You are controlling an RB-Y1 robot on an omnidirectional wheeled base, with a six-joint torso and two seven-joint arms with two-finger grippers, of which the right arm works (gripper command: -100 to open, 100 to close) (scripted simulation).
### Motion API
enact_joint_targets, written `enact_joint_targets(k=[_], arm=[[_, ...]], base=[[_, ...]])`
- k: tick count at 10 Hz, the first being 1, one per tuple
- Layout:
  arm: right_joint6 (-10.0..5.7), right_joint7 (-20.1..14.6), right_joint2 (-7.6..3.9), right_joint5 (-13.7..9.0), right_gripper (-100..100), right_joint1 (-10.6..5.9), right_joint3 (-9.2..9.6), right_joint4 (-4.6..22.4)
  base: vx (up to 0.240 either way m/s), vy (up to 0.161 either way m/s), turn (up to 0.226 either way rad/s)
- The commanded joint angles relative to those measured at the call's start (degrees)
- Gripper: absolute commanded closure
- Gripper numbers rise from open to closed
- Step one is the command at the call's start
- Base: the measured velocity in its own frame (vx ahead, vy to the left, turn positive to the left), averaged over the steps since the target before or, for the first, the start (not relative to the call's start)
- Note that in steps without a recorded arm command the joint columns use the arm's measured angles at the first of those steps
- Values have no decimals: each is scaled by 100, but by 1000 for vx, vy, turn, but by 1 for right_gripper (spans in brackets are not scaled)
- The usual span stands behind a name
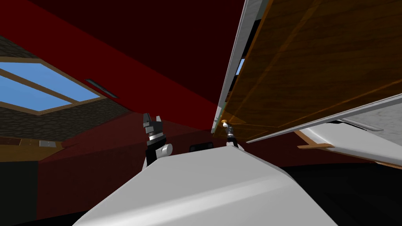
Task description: Pull the door open
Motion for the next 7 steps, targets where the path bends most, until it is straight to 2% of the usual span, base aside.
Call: enact_joint_targets(k=[1,4,5,7], arm=[[10,-222,9,-118,-100,4,69,-39],[30,-664,28,-347,-100,11,203,-114],[30,-689,28,-347,-100,11,203,-114],[46,-1026,43,-545,-100,17,319,-178]], base=[[-53,-30,2],[-69,1,20],[-58,9,10],[-49,2,35]])
